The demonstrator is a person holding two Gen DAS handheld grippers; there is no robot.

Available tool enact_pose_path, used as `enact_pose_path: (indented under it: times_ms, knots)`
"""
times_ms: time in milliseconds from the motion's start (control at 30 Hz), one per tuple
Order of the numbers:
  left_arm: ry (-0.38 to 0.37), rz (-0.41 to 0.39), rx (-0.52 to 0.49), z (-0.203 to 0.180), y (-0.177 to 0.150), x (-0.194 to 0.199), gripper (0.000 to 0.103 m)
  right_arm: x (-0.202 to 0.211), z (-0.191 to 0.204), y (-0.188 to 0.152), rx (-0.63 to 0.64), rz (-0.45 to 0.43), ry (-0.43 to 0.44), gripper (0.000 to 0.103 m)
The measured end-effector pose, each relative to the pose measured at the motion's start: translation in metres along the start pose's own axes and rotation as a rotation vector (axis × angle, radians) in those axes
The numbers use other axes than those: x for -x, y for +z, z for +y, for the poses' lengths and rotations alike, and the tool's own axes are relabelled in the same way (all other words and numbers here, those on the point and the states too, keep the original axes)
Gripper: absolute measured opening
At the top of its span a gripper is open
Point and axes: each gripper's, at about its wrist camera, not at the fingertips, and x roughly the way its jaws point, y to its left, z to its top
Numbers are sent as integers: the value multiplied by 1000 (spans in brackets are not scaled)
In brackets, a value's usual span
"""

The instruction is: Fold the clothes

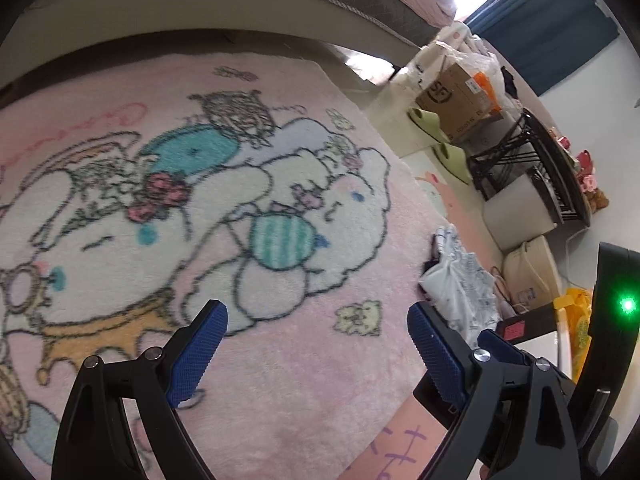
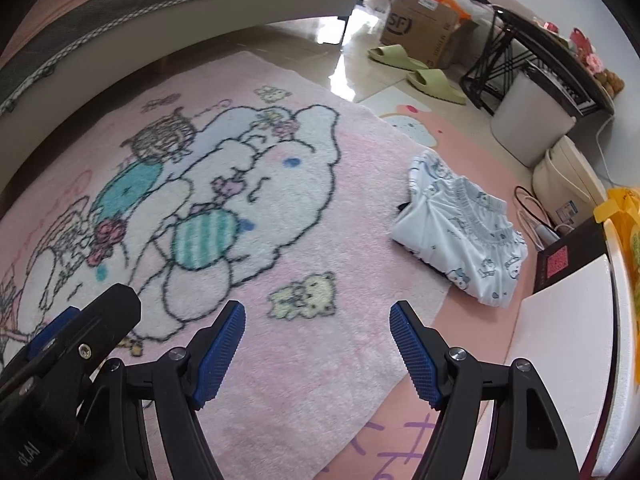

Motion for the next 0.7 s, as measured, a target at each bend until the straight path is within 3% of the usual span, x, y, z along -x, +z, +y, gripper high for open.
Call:
enact_pose_path:
  times_ms: [133, 367, 500, 700]
  knots:
    - [83, -31, 14, 26, -3, 25, 93, 6, 33, -6, 58, 12, 60, 75]
    - [127, -60, 203, 91, -28, 73, 93, 24, 94, -17, 214, -1, 132, 75]
    - [227, -66, 238, 114, -37, 93, 93, 36, 121, -23, 294, 1, 183, 75]
    - [295, -63, 283, 133, -46, 125, 93, 68, 152, -32, 399, -11, 232, 75]
